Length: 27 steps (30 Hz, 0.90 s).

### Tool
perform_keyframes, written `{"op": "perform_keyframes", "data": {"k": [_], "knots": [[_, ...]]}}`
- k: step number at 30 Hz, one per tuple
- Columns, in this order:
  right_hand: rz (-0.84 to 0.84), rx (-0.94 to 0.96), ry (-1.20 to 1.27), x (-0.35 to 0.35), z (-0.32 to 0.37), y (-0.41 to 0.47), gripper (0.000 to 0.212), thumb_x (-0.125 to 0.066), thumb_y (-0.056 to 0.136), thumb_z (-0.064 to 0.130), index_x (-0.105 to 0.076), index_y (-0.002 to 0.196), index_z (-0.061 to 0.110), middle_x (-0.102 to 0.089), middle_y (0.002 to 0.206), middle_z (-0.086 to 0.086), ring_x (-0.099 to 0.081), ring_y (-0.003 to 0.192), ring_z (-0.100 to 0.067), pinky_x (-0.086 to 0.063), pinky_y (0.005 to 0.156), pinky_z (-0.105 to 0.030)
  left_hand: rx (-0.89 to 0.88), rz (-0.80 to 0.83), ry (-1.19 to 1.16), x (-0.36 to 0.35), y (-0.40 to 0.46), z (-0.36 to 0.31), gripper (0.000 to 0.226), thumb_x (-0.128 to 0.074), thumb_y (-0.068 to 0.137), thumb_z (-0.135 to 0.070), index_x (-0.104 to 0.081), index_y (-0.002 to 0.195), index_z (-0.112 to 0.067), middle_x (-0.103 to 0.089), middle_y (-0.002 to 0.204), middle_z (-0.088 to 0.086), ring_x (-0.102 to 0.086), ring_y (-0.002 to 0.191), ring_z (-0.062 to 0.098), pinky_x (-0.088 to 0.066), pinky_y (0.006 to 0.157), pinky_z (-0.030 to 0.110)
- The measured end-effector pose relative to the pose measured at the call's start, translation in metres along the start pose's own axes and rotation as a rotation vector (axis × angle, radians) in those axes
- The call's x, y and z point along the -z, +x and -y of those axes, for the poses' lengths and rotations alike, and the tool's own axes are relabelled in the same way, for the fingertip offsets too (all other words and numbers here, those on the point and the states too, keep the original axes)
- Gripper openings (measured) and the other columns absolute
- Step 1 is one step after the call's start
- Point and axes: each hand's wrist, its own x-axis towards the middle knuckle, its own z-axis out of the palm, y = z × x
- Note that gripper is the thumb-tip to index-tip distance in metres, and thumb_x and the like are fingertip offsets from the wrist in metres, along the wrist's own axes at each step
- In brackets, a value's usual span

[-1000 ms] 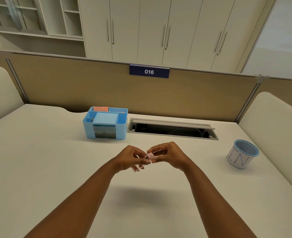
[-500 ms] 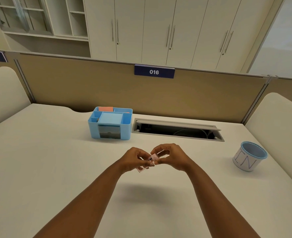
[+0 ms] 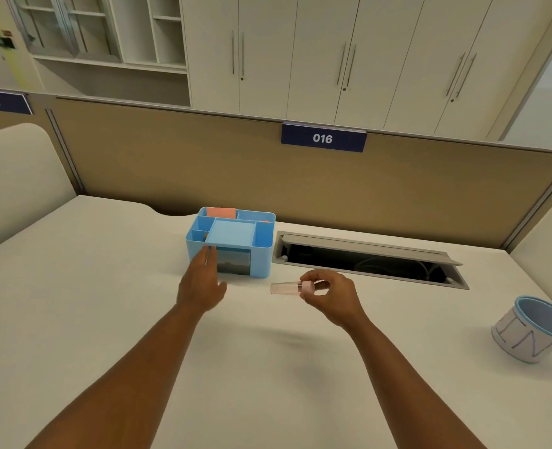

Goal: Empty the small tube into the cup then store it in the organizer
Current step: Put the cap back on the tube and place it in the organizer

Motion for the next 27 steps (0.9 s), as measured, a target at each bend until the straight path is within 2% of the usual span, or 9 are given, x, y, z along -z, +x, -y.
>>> {"op": "perform_keyframes", "data": {"k": [6,8,10,12,14,15,20,24,27], "knots": [[-0.152,0.051,0.017,-0.032,0.015,0.05,0.021,-0.069,0.077,0.011,-0.068,0.098,0.01,-0.066,0.103,-0.01,-0.055,0.085,-0.013,-0.045,0.07,-0.015,0.015,0.033,0.057,-0.004,0.039,0.023,0.084,-0.057,0.086,-0.013,0.004,0.143,-0.012,0.008,0.157,0.008,-0.004,0.144,0.026,-0.025,0.115,0.041],[-0.206,0.08,0.018,-0.042,0.018,0.065,0.02,-0.068,0.079,0.012,-0.068,0.099,0.009,-0.067,0.102,-0.011,-0.055,0.083,-0.011,-0.042,0.064,-0.004,0.006,0.03,0.054,-0.011,0.045,0.027,0.082,-0.054,0.087,-0.008,0.006,0.143,-0.013,0.009,0.157,0.007,0.0,0.145,0.026,-0.023,0.117,0.042],[-0.245,0.114,0.029,-0.053,0.02,0.079,0.02,-0.067,0.08,0.014,-0.068,0.099,0.009,-0.066,0.102,-0.012,-0.055,0.083,-0.01,-0.041,0.061,0.0,0.004,0.006,0.032,-0.02,0.048,0.029,0.081,-0.052,0.087,-0.005,0.006,0.143,-0.012,0.007,0.157,0.006,0.004,0.145,0.025,-0.021,0.118,0.043],[-0.252,0.128,0.046,-0.063,0.023,0.091,0.021,-0.065,0.082,0.018,-0.067,0.101,0.009,-0.064,0.105,-0.013,-0.056,0.087,-0.013,-0.048,0.067,-0.008,0.017,-0.034,0.002,-0.028,0.048,0.03,0.084,-0.054,0.084,-0.004,0.005,0.143,-0.013,0.005,0.157,0.005,0.005,0.145,0.025,-0.023,0.117,0.044],[-0.225,0.125,0.061,-0.074,0.027,0.101,0.021,-0.062,0.085,0.02,-0.066,0.102,0.009,-0.061,0.107,-0.015,-0.057,0.093,-0.019,-0.056,0.076,-0.028,0.033,-0.063,-0.005,-0.035,0.048,0.031,0.089,-0.058,0.082,-0.004,0.007,0.143,-0.015,0.005,0.157,0.004,0.005,0.145,0.024,-0.025,0.116,0.045],[-0.206,0.129,0.053,-0.078,0.029,0.103,0.021,-0.061,0.085,0.022,-0.066,0.103,0.01,-0.061,0.107,-0.015,-0.058,0.094,-0.02,-0.055,0.079,-0.031,0.041,-0.067,-0.001,-0.038,0.047,0.031,0.092,-0.059,0.081,-0.005,0.008,0.143,-0.016,0.007,0.157,0.003,0.006,0.145,0.023,-0.024,0.116,0.045],[-0.154,0.104,0.074,-0.106,0.038,0.12,0.02,-0.061,0.085,0.02,-0.064,0.103,0.011,-0.061,0.113,-0.013,-0.056,0.105,-0.02,-0.045,0.081,-0.021,0.068,-0.061,0.0,-0.045,0.05,0.031,0.101,-0.062,0.078,-0.005,0.015,0.141,-0.021,0.015,0.156,0.0,0.012,0.144,0.022,-0.019,0.116,0.046],[-0.13,0.056,0.069,-0.124,0.04,0.124,0.025,-0.061,0.085,0.019,-0.062,0.109,0.011,-0.059,0.117,-0.013,-0.054,0.109,-0.02,-0.035,0.069,-0.003,0.054,-0.039,-0.006,-0.044,0.05,0.035,0.103,-0.063,0.078,-0.005,0.017,0.141,-0.022,0.017,0.156,-0.002,0.013,0.144,0.021,-0.023,0.116,0.047],[-0.128,0.018,0.087,-0.13,0.04,0.123,0.03,-0.061,0.085,0.02,-0.059,0.114,0.012,-0.057,0.122,-0.013,-0.053,0.113,-0.021,-0.039,0.077,-0.009,0.041,-0.012,0.003,-0.042,0.048,0.036,0.104,-0.063,0.078,-0.005,0.019,0.14,-0.021,0.018,0.155,-0.002,0.013,0.144,0.022,-0.036,0.111,0.044]]}}
